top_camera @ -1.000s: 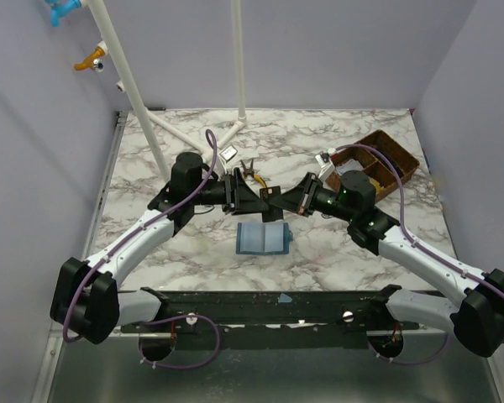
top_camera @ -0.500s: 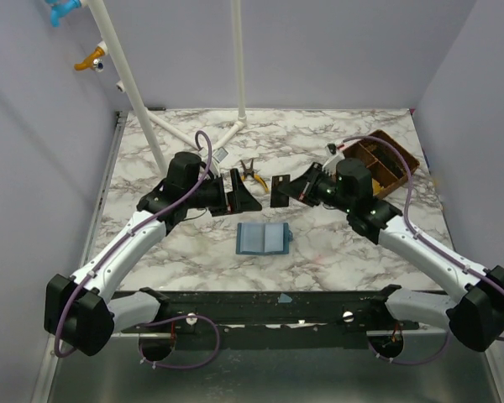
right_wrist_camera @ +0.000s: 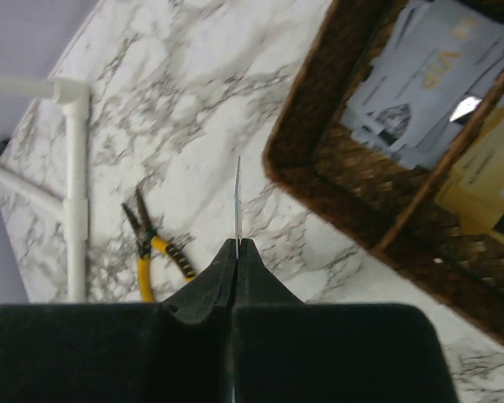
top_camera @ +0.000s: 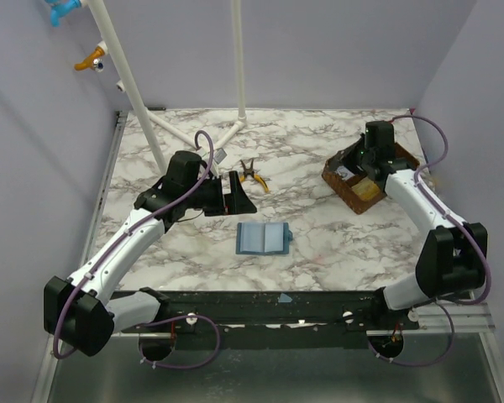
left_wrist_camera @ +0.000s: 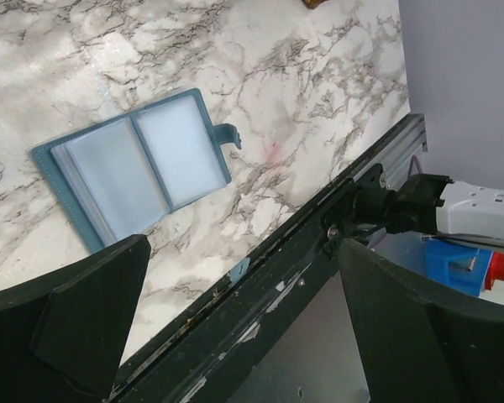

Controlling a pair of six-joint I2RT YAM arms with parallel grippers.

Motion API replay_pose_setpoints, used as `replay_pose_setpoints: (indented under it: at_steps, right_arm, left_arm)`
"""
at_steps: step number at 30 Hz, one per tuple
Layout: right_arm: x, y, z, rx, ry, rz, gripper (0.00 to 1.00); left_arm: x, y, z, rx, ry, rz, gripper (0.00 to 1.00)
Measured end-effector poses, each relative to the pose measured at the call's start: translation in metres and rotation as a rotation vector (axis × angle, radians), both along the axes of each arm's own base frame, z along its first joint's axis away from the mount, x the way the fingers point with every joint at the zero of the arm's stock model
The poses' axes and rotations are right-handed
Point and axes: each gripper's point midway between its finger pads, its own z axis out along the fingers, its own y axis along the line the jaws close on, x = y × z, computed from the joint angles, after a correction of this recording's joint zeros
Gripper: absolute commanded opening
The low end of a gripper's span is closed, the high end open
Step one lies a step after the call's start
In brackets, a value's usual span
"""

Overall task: Take the credit cards out of the card holder
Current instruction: Place the credit card in the storage box.

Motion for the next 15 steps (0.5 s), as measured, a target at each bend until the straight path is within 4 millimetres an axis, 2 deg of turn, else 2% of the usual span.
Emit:
replay_pose_setpoints:
  at_steps: [4, 7, 15]
  right_arm:
    - [0.017, -0.042, -0.015, -0.038, 0.048, -0.096, 0.01]
    - [0.025, -0.066, -0.019, -0.063, 0.065, -0.148, 0.01]
    - [0.052, -0.107, -0.002, -0.099, 0.036, -0.233, 0.01]
  left_arm:
    - [-0.004, 0.003, -0.003, 0.015, 0.009, -0.005, 0.99]
    - [-0.006, 0.004, -0.003, 0.021, 0.011, -0.005, 0.98]
    - [-0.003, 0.006, 0.007, 0.029, -0.019, 0.003, 0.98]
